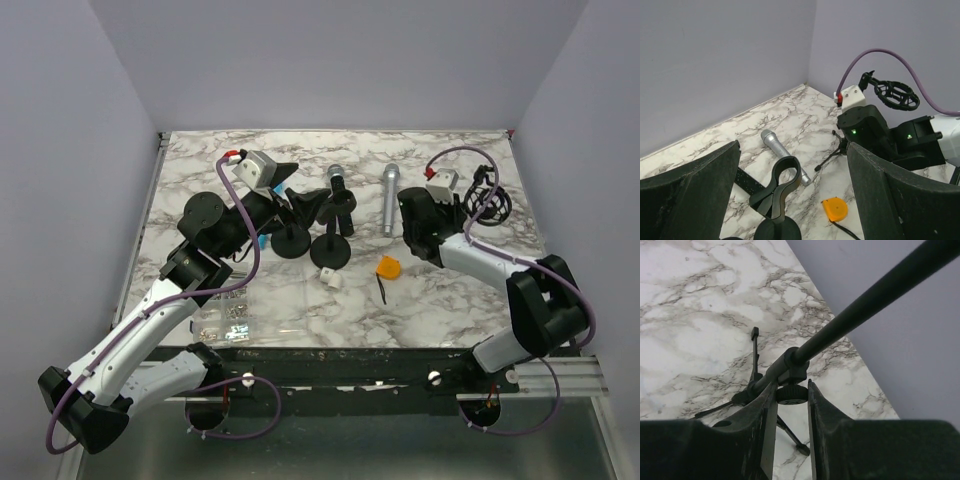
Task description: Remove the microphone from the stand
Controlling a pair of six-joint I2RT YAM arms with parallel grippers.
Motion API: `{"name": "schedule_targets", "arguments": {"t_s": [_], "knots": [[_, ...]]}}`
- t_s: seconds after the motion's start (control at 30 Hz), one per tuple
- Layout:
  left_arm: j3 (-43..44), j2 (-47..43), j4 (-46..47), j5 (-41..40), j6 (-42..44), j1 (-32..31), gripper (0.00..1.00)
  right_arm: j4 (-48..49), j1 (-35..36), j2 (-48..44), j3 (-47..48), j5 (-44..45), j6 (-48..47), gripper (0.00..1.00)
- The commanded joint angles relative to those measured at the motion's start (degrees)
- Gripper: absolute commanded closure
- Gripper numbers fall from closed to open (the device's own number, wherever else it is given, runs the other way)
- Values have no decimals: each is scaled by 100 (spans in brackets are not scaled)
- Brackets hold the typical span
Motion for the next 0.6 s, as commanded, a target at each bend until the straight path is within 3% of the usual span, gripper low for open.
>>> {"name": "schedule_targets", "arguments": {"t_s": [0.0, 0.1, 0.2, 0.4, 0.57], "knots": [[20, -57, 122, 139, -61, -26, 14, -1394, 27, 608, 476, -85, -227, 77], [9, -79, 132, 136, -77, -31, 14, -2368, 111, 1322, 906, 249, -291, 76], [18, -88, 157, 212, -155, -31, 14, -3767, 196, 1943, 1437, 660, 314, 76], [9, -167, 177, 247, -190, -24, 14, -2840, 305, 1468, 1284, 263, -834, 68], [-4, -264, 180, 148, -106, -29, 14, -2436, 310, 904, 1269, -296, -745, 41]]}}
